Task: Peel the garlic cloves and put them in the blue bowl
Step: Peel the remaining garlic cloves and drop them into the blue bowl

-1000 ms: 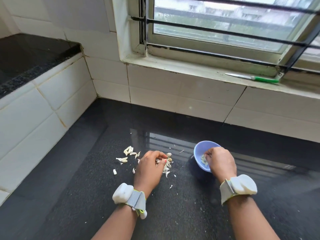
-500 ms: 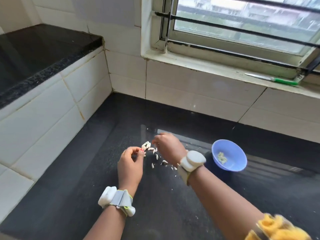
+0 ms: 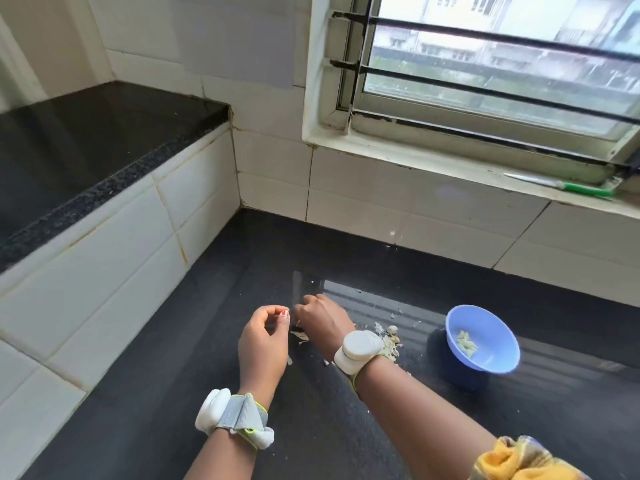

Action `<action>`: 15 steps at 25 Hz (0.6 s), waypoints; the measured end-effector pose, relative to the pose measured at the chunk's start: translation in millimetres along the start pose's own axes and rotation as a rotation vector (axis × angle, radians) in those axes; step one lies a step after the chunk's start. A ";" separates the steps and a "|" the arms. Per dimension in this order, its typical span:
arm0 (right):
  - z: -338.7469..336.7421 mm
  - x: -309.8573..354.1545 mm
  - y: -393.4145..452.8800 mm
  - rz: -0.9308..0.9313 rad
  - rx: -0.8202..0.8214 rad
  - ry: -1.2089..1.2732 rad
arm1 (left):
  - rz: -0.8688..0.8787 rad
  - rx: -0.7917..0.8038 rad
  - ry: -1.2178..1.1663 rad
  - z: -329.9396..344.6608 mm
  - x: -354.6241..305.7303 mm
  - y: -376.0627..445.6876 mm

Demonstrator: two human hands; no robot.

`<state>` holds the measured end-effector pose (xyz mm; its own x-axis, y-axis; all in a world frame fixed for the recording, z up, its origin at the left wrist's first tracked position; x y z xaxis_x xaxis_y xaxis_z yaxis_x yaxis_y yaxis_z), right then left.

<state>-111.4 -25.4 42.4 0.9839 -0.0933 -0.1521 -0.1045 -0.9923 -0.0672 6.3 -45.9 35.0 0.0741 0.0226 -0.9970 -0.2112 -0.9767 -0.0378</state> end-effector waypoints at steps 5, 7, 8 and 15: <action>2.9 -4.0 -0.5 -0.092 -0.099 0.164 | -0.022 -0.067 -0.096 8.6 -8.5 -0.4; 1.6 -7.7 -5.4 -0.020 -0.193 0.367 | -0.035 -0.092 -0.124 8.0 -9.4 -1.3; -3.7 -10.2 -9.9 0.071 -0.243 0.509 | -0.051 -0.092 -0.137 9.9 -9.9 -1.0; -9.6 -47.6 -63.6 0.541 -0.419 1.169 | -0.278 0.243 -0.500 56.7 -24.2 -16.8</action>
<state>-150.2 41.3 63.4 0.4019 -0.2834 0.8707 -0.6693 -0.7398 0.0682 -47.2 -18.0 55.9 -0.2947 0.4236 -0.8565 -0.4695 -0.8449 -0.2563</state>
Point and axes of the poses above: each hand's wrist, its own y-axis towards the middle knuckle, its own z-axis out of the palm, x = y × z, the point moved 2 cm from there along y, towards the middle knuckle, and after that the axes turned 14 degrees about -y, right-handed, at the moved point
